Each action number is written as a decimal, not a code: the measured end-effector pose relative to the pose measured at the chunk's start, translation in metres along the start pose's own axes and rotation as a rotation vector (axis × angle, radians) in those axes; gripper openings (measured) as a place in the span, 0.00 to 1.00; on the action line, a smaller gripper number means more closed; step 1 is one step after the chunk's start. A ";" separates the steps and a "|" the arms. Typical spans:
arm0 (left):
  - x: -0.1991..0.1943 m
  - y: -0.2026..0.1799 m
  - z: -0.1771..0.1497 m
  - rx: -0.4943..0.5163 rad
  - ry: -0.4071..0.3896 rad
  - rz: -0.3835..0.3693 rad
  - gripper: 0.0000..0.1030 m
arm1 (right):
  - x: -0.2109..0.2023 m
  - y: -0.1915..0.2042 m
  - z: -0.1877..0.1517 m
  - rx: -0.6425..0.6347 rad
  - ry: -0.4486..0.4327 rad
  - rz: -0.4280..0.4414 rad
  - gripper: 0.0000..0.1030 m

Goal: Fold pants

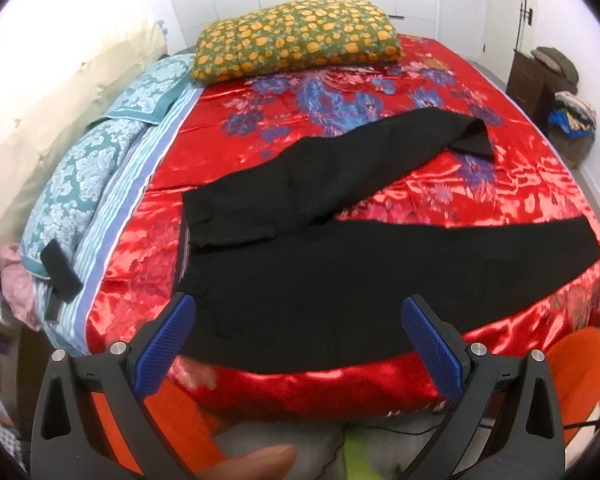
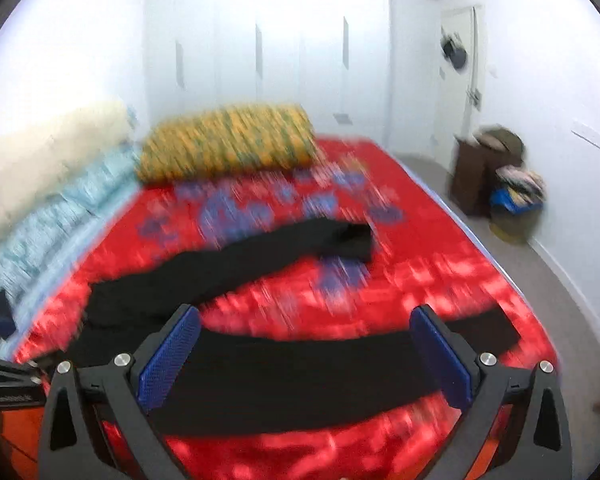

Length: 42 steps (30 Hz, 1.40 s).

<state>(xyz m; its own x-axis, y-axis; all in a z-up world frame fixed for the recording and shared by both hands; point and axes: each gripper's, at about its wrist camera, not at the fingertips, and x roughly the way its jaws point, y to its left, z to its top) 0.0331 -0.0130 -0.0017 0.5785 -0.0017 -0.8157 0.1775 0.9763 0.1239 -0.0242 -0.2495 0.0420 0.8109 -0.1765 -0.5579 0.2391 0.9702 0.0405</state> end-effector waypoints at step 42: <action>0.189 -0.058 0.018 0.050 0.263 -0.005 1.00 | 0.500 -0.234 0.000 -0.889 0.484 -0.566 0.12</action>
<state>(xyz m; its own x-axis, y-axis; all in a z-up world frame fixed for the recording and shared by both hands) 0.1464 -0.0739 -0.1530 0.3515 0.0563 -0.9345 0.2230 0.9644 0.1420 0.3255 -0.5645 -0.2461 0.3727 -0.7270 -0.5767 -0.1133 0.5811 -0.8059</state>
